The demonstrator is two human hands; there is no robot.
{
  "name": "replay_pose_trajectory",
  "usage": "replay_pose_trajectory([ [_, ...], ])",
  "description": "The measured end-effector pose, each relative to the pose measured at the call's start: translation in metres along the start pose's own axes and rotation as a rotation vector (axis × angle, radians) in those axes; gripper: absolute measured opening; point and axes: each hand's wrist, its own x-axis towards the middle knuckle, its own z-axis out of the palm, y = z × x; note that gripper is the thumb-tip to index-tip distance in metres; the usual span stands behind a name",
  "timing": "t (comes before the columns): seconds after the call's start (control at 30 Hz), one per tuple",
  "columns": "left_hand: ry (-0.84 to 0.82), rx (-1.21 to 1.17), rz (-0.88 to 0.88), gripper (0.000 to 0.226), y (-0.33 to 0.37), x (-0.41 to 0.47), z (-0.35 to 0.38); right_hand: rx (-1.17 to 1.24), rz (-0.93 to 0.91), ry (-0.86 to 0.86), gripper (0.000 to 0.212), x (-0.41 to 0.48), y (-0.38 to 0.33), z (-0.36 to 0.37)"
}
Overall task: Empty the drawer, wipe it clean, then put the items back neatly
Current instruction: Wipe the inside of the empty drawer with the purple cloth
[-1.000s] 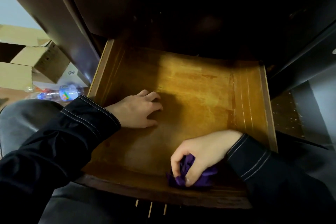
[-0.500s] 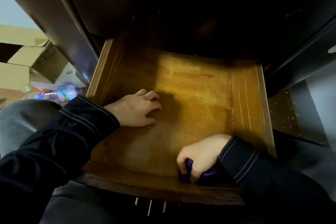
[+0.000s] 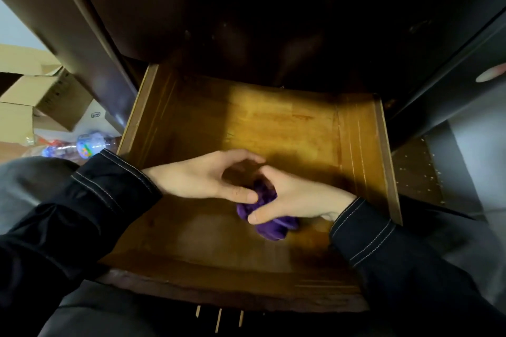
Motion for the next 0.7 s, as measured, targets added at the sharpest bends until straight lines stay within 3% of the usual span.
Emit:
replay_pose_trajectory([
  [0.07, -0.04, -0.099, -0.019, 0.085, 0.001, 0.0, 0.004, 0.172, -0.01, 0.034, 0.082, 0.001, -0.001, -0.002],
  [0.17, -0.087, -0.207, -0.053, 0.101, 0.004, -0.001, 0.008, 0.376, 0.026, 0.119, 0.061, -0.004, -0.004, -0.003],
  [0.27, 0.004, -0.344, -0.095, 0.087, 0.011, 0.002, 0.02, 0.558, 0.15, 0.179, 0.059, -0.007, -0.007, -0.004],
  [0.4, 0.084, -0.276, -0.053, 0.054, 0.022, 0.011, 0.03, 0.658, 0.21, 0.152, 0.058, -0.02, -0.014, -0.012],
  [0.5, 0.036, -0.246, -0.111, 0.042, 0.03, 0.019, 0.029, 0.209, 0.145, 0.243, 0.039, -0.045, -0.01, -0.03],
  [0.63, -0.024, -0.185, -0.198, 0.034, 0.036, 0.036, 0.04, -0.596, -0.022, 0.714, 0.03, -0.069, 0.02, -0.065],
  [0.7, -0.076, -0.165, -0.217, 0.034, 0.035, 0.046, 0.051, -0.899, -0.014, 0.821, 0.028, -0.074, 0.041, -0.074],
])
